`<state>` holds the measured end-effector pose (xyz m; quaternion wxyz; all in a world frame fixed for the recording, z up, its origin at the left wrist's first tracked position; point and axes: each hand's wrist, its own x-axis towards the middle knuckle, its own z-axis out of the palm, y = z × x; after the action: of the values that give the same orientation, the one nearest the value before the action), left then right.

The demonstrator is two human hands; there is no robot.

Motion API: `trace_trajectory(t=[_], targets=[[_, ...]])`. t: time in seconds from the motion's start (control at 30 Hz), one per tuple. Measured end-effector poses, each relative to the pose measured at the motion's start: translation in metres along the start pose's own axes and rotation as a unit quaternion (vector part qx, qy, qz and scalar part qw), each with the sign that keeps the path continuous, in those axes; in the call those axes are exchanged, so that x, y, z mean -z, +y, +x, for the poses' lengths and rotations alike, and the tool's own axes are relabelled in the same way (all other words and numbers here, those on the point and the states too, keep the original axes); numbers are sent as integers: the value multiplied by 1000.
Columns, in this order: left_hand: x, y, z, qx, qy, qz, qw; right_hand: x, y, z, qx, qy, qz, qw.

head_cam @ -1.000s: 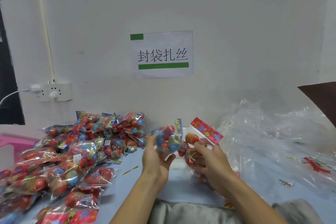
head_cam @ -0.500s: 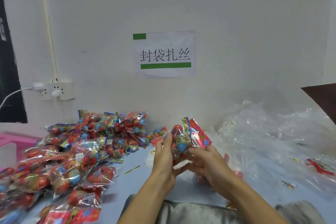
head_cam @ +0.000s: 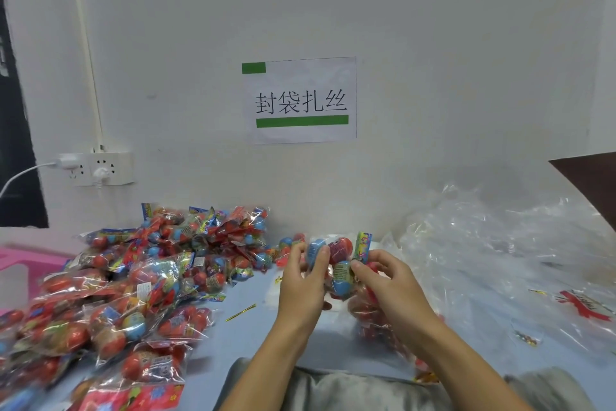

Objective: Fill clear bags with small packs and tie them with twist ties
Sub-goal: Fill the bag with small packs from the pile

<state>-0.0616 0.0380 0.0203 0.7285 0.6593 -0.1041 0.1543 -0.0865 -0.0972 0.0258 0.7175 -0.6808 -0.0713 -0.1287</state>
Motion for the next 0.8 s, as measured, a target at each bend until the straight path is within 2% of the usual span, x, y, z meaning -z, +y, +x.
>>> trace_trajectory(t=[0.1, 0.23, 0.37, 0.5, 0.63, 0.8], targets=[[6, -1, 4, -37, 35, 37, 998, -1, 1, 1, -5, 25, -40, 999], [12, -4, 10, -90, 61, 93, 990, 0, 0, -1, 110, 123, -236, 958], [11, -4, 10, -99, 54, 86, 990, 0, 0, -1, 153, 130, -224, 954], [12, -5, 10, -81, 70, 50, 993, -3, 0, -1, 78, 38, -159, 983], [14, -2, 9, -36, 93, 11, 995, -6, 4, -3, 23, -45, -178, 983], [15, -4, 11, -54, 103, 50, 992, -6, 0, 0, -19, 11, -101, 995]])
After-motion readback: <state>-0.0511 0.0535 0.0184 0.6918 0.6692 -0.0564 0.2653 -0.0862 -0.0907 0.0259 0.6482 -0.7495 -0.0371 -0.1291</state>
